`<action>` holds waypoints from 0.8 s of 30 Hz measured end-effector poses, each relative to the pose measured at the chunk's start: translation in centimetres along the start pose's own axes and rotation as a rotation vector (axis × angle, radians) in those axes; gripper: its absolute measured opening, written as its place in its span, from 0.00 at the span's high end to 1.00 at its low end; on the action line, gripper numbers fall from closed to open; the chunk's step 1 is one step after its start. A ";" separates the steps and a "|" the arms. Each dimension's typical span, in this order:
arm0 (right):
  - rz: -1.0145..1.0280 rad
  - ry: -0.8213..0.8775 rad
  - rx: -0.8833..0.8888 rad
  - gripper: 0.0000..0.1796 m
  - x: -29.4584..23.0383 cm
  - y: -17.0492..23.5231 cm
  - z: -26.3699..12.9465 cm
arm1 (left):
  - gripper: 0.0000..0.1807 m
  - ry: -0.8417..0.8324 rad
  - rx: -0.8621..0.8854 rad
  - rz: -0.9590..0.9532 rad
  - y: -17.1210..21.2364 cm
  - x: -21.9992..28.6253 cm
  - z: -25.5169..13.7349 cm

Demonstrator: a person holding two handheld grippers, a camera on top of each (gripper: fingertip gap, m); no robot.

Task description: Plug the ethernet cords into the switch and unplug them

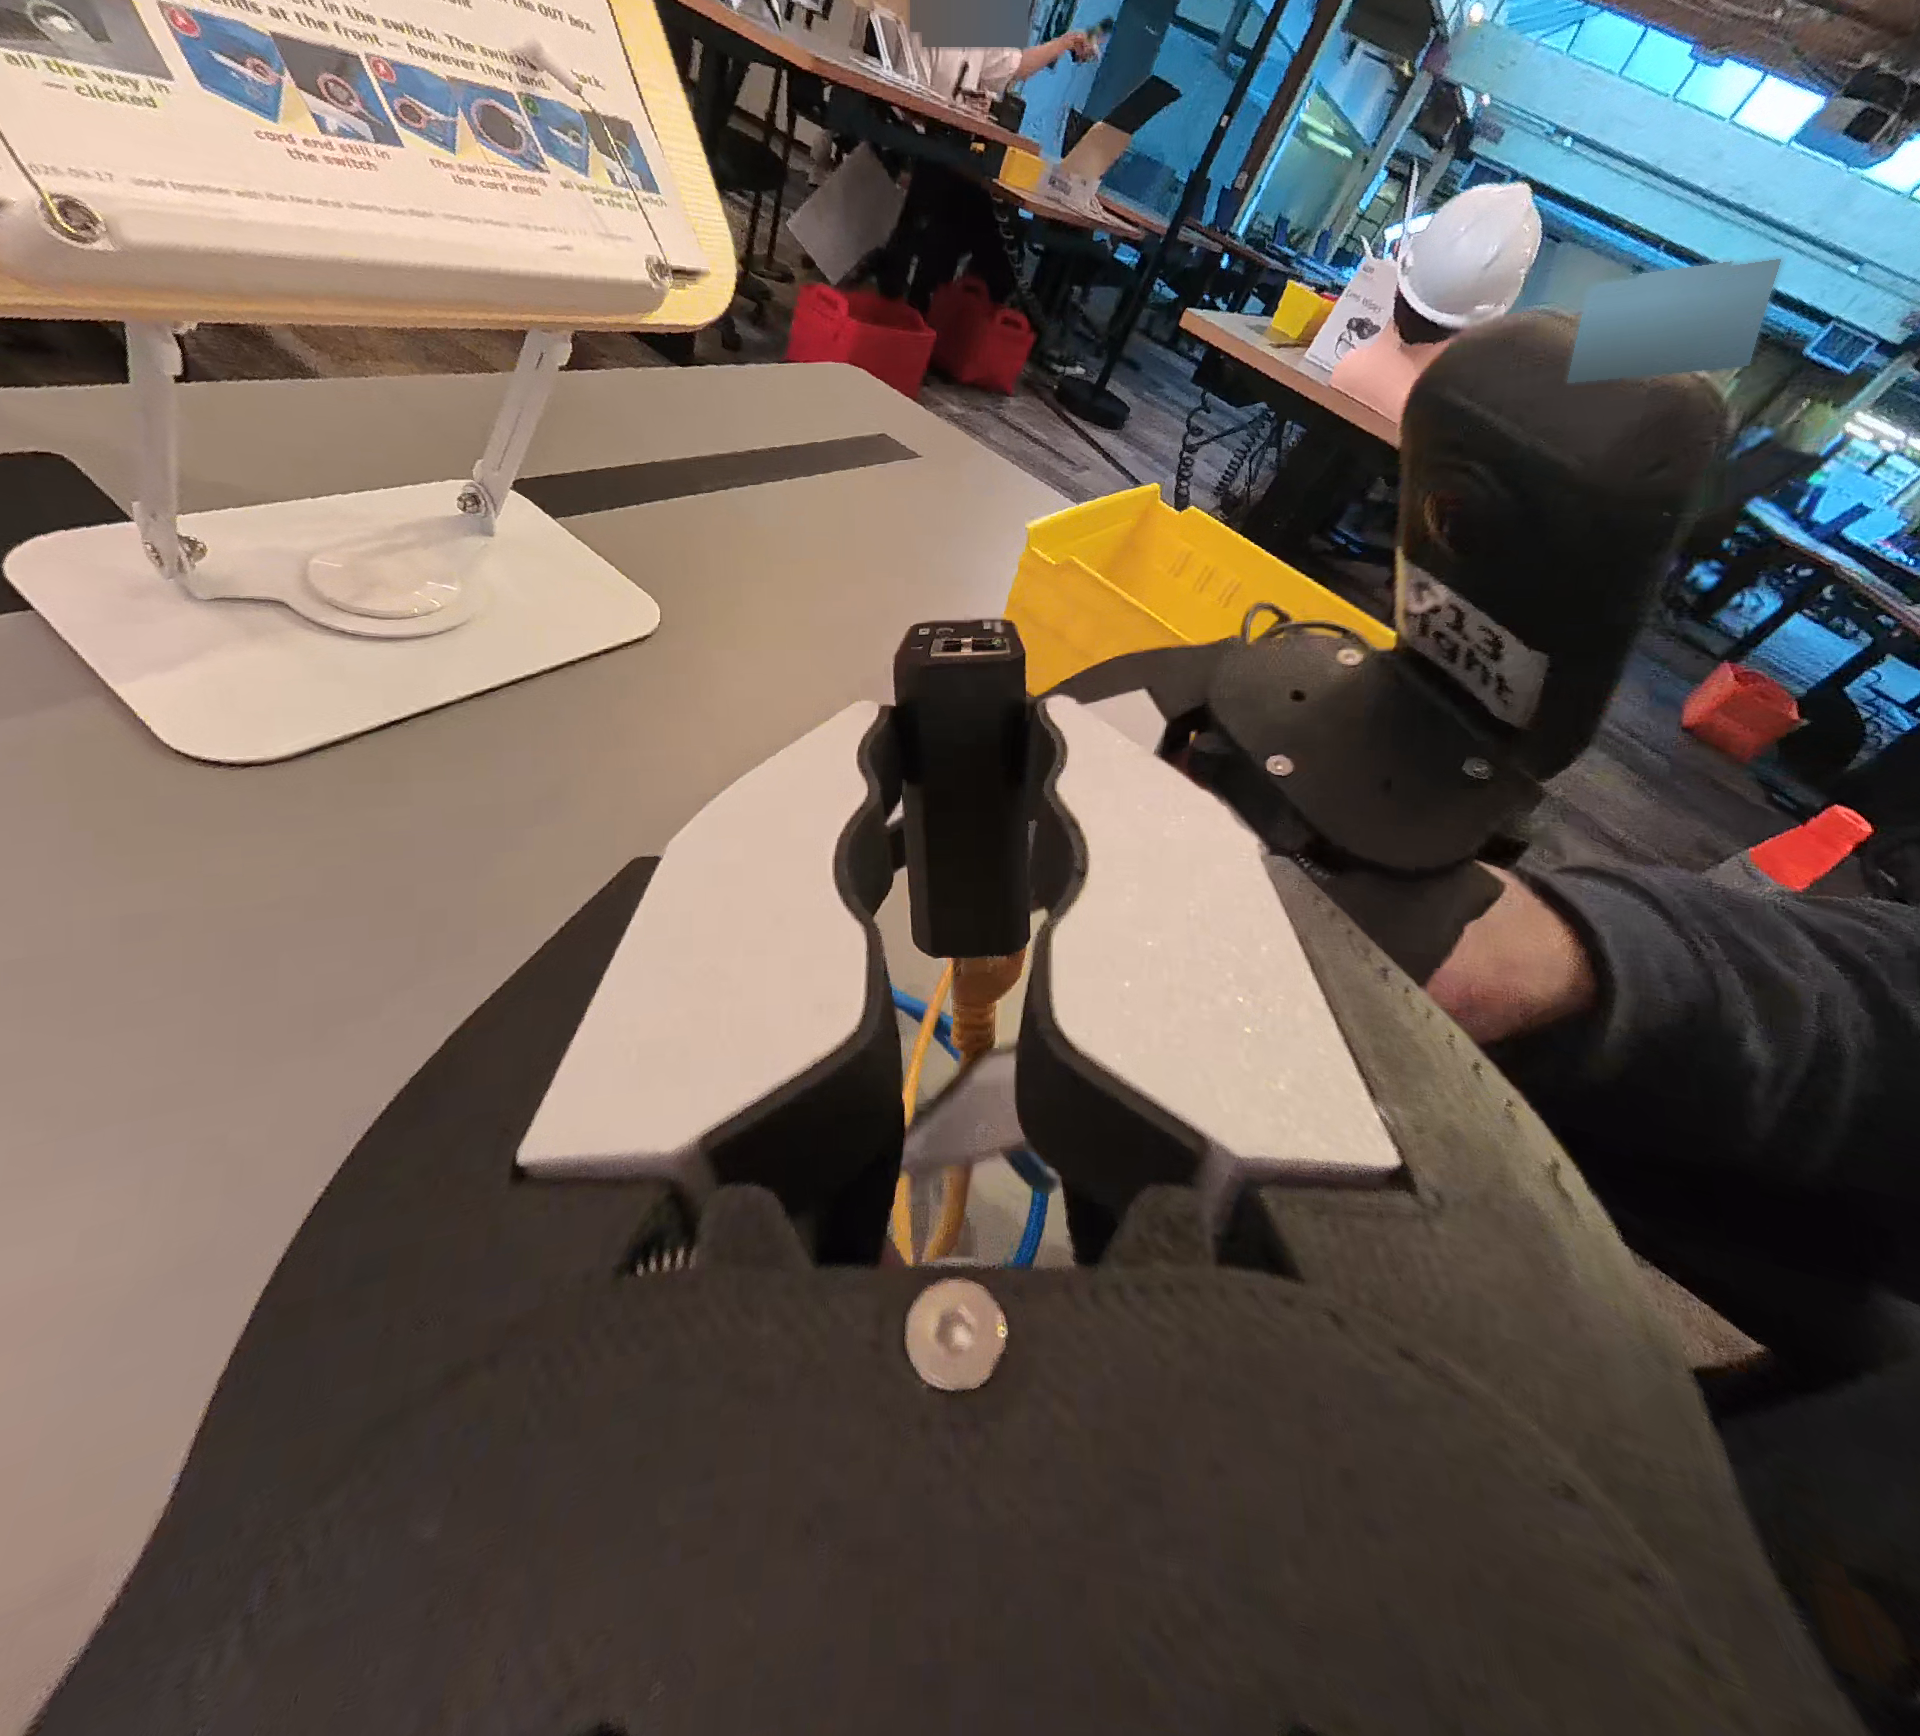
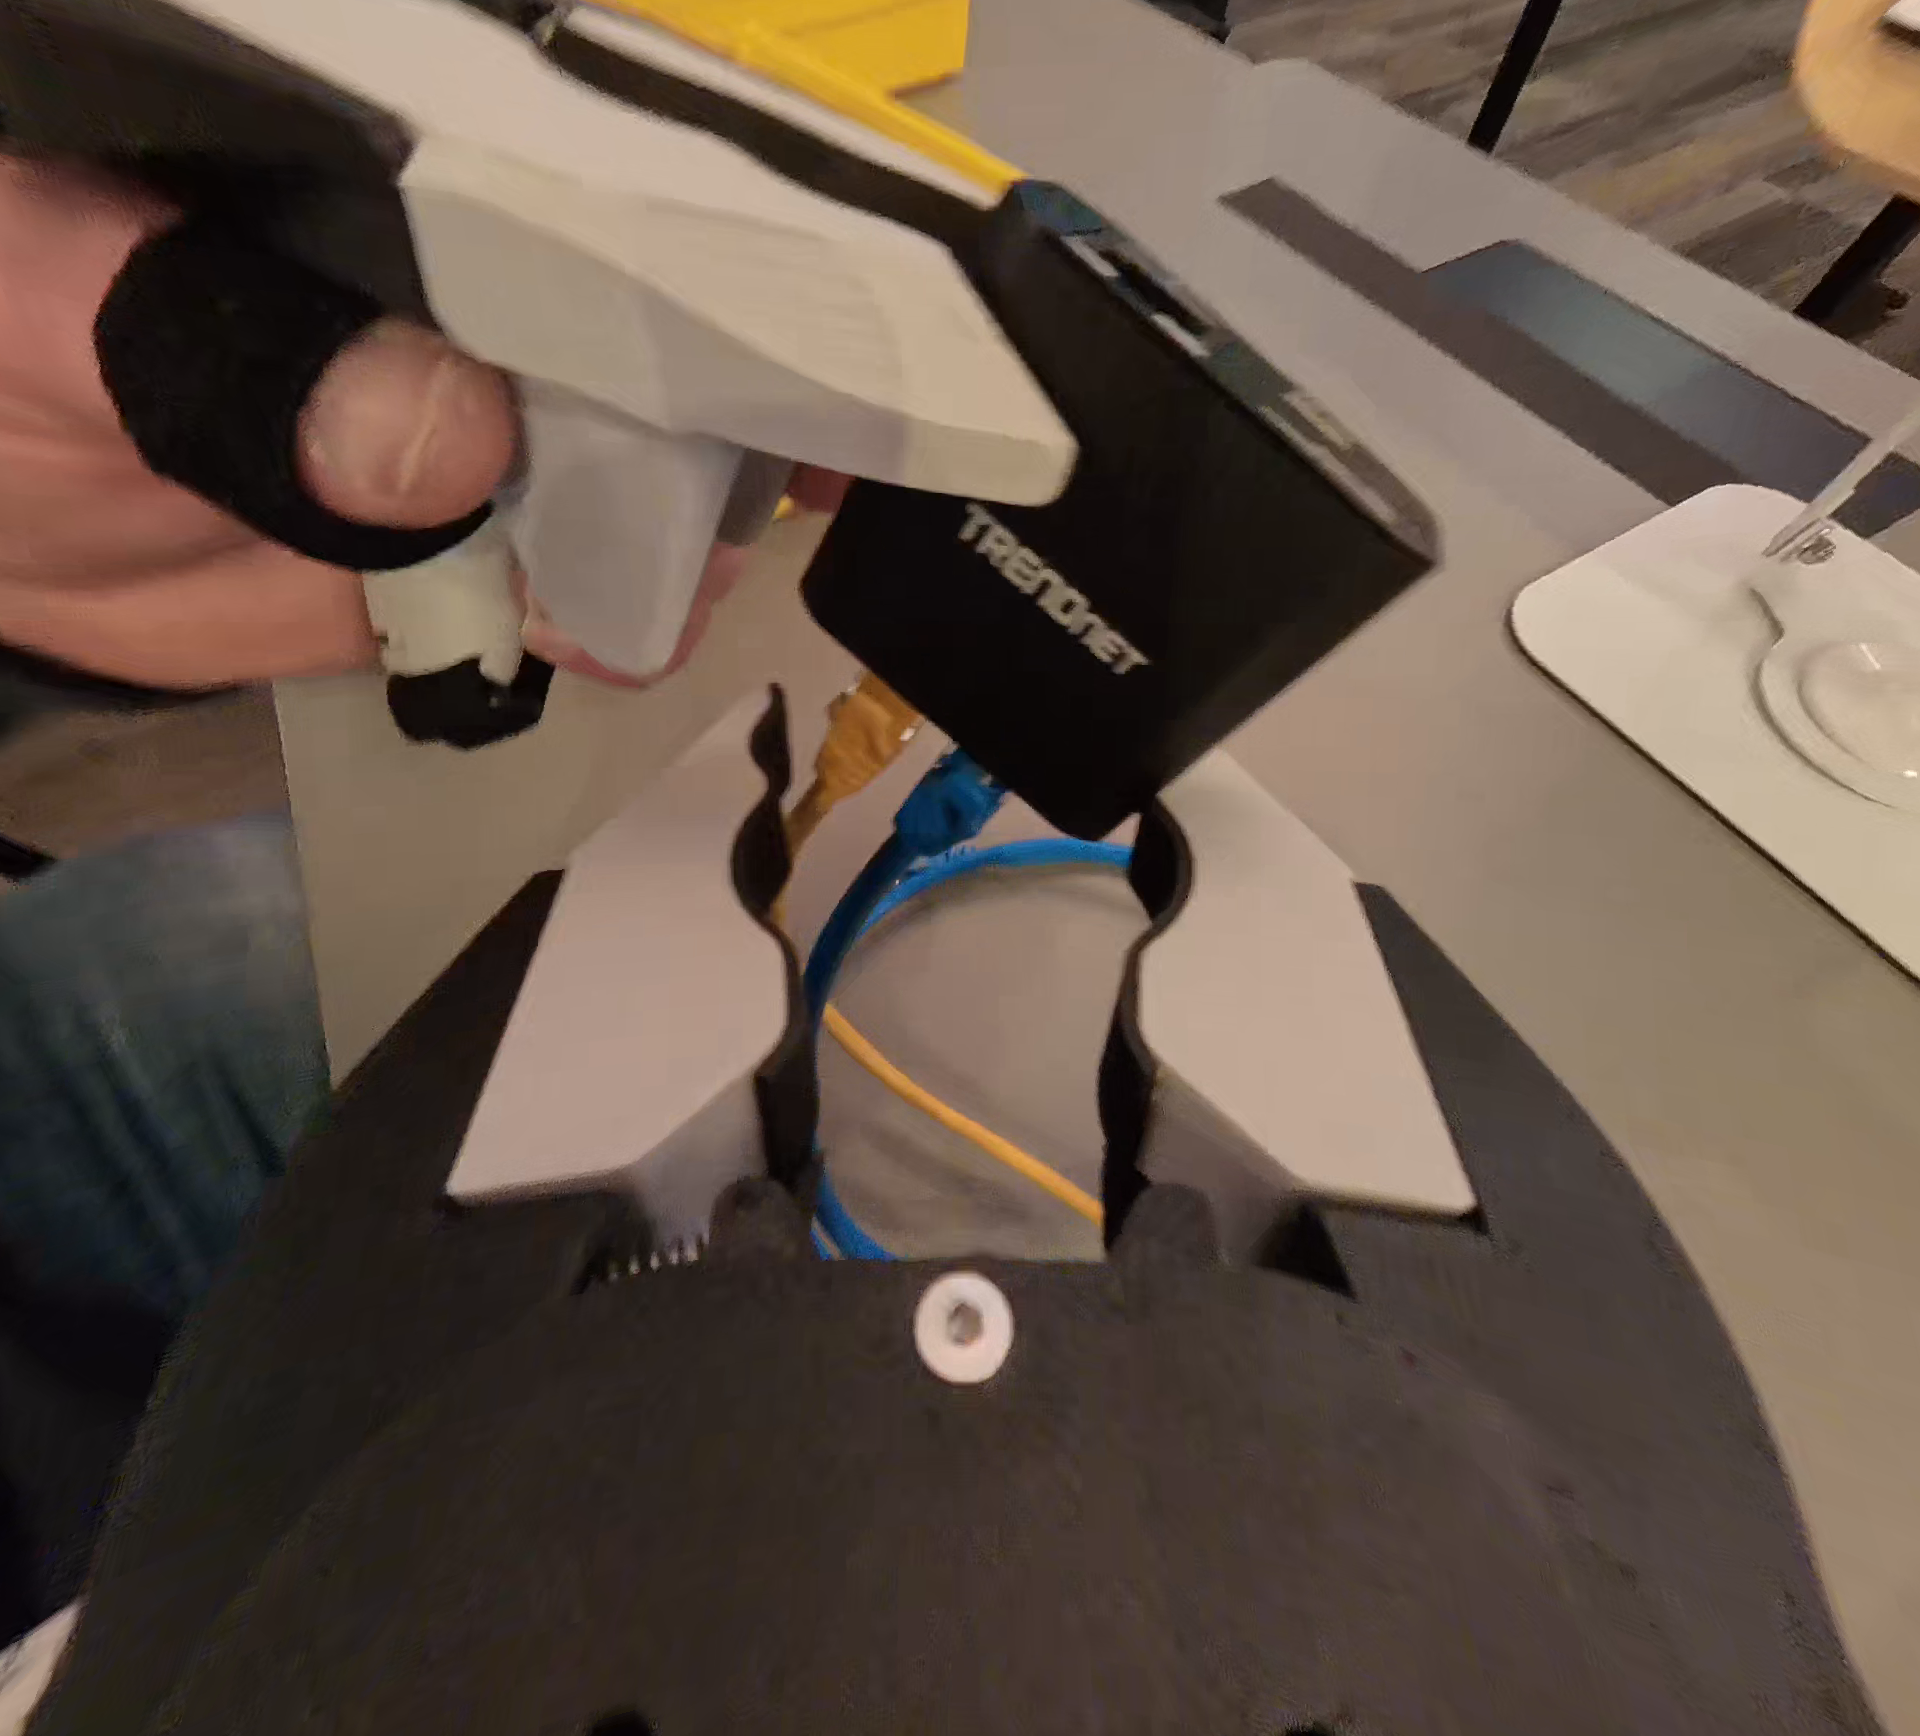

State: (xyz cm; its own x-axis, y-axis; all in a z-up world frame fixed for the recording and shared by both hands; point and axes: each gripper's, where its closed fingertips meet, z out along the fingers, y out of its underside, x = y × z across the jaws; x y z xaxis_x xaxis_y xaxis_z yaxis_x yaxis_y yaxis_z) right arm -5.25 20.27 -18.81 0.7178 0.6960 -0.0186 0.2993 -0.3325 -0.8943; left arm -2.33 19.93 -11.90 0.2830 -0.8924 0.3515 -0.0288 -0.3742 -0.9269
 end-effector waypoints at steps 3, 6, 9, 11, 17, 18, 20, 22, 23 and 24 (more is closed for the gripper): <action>0.036 -0.034 0.034 0.71 0.2 -0.5 -0.1 | 0.88 0.001 0.014 -0.011 -0.5 0.0 -0.1; 0.028 -0.071 0.025 0.74 0.1 -0.4 -0.3 | 0.88 0.011 0.004 0.010 -0.5 -0.1 -0.2; -0.021 -0.151 -0.010 0.89 -0.1 -0.3 -1.2 | 0.85 0.041 -0.017 0.094 -0.9 0.2 -0.7; -0.075 -0.229 -0.097 0.88 -0.4 0.4 -1.8 | 0.82 0.047 -0.051 0.231 -1.4 0.4 -1.4; -0.247 -0.406 -0.284 0.89 -1.0 1.9 -3.5 | 0.64 0.108 -0.237 0.592 -0.7 0.7 -2.4; -0.283 -0.446 -0.323 0.89 -1.3 2.3 -3.9 | 0.61 0.134 -0.271 0.651 -0.2 1.0 -2.4; -0.323 -0.516 -0.398 0.89 -1.9 2.9 -4.5 | 0.56 0.187 -0.298 0.712 0.3 2.0 -2.1; -0.391 -0.594 -0.453 0.89 -2.6 3.4 -5.2 | 0.52 0.246 -0.372 0.775 1.8 2.8 -1.8; -0.410 -0.622 -0.482 0.89 -2.9 3.5 -5.4 | 0.50 0.259 -0.415 0.819 2.6 3.0 -1.7; -0.435 -0.646 -0.508 0.89 -3.0 3.7 -5.7 | 0.48 0.269 -0.447 0.861 3.3 3.1 -1.5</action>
State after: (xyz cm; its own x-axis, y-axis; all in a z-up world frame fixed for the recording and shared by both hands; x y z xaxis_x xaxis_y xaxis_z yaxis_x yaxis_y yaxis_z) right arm -2.78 13.34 -19.51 0.0339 0.9935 -0.1090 0.8088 -0.0914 -0.5810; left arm -2.99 15.52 -13.70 -0.2276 -0.9102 -0.3459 -0.4945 0.4141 -0.7642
